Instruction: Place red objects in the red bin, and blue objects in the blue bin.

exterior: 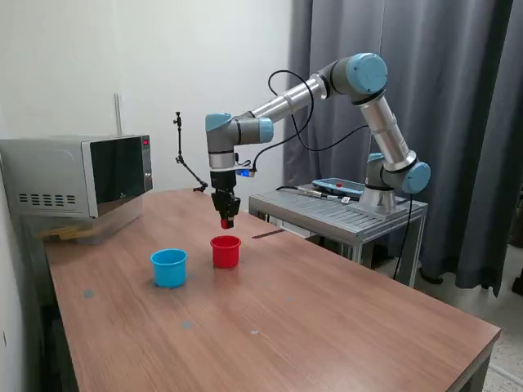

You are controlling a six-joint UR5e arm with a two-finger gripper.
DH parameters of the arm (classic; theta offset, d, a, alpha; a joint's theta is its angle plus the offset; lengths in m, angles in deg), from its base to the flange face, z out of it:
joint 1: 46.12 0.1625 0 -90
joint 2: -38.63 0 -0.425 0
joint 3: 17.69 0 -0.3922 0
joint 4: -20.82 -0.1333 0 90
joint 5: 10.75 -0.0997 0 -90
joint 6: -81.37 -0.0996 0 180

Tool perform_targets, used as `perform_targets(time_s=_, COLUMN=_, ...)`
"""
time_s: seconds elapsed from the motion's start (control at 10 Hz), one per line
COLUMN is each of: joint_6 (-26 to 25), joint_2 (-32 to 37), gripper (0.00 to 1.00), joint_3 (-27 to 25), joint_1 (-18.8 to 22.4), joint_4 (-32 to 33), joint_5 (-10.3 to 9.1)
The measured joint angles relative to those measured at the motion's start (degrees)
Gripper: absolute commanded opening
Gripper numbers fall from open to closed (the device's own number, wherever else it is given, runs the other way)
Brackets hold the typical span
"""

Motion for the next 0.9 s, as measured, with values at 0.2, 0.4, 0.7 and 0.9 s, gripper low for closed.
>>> perform_targets(time_s=0.2, joint_6=-0.49, joint_2=-0.1, gripper=1.0, joint_3=0.04, joint_1=-0.03, joint_4=1.16, joint_5=-0.36)
perform_targets(time_s=0.4, joint_6=-0.67, joint_2=-0.21, gripper=1.0, joint_3=0.38, joint_1=-0.04, joint_4=2.05, joint_5=-1.19)
perform_targets(time_s=0.7, joint_6=-0.79, joint_2=-0.22, gripper=1.0, joint_3=0.67, joint_1=0.1, joint_4=2.21, joint_5=-1.36)
perform_targets(time_s=0.9, joint_6=-0.8, joint_2=0.64, gripper=1.0, joint_3=0.69, joint_1=0.47, joint_4=1.9, joint_5=-1.05)
